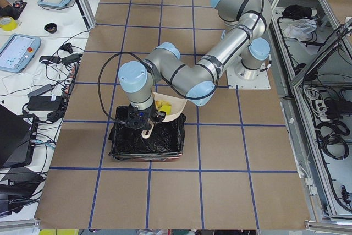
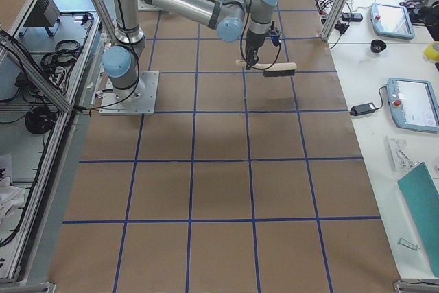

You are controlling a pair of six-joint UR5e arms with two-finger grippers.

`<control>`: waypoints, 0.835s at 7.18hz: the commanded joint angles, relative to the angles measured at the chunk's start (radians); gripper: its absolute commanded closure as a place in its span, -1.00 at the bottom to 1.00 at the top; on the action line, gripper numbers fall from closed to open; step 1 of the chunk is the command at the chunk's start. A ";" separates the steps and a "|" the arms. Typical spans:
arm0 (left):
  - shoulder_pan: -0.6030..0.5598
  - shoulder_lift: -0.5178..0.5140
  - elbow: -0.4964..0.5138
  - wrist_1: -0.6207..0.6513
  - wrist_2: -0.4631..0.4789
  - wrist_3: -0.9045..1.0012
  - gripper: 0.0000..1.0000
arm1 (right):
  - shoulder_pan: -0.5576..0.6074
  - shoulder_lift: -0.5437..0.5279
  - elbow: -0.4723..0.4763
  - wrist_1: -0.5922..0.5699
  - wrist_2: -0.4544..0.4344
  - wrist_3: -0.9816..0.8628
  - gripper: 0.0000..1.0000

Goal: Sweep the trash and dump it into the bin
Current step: 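Carry the dustpan to the black bin with the left gripper while the right withdraws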

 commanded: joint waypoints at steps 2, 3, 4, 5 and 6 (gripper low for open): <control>0.067 -0.121 0.164 0.005 0.009 0.046 1.00 | -0.098 0.082 0.027 -0.084 0.042 -0.003 0.64; 0.082 -0.144 0.200 0.008 0.026 0.057 1.00 | -0.112 0.082 0.088 -0.146 0.050 -0.005 0.65; 0.087 -0.161 0.223 0.018 0.030 0.058 1.00 | -0.115 0.080 0.157 -0.255 0.046 -0.005 0.65; 0.087 -0.164 0.228 0.040 0.073 0.052 1.00 | -0.115 0.079 0.204 -0.320 0.044 -0.006 0.63; 0.087 -0.158 0.229 0.052 0.078 0.023 1.00 | -0.114 0.076 0.205 -0.322 0.033 -0.031 0.63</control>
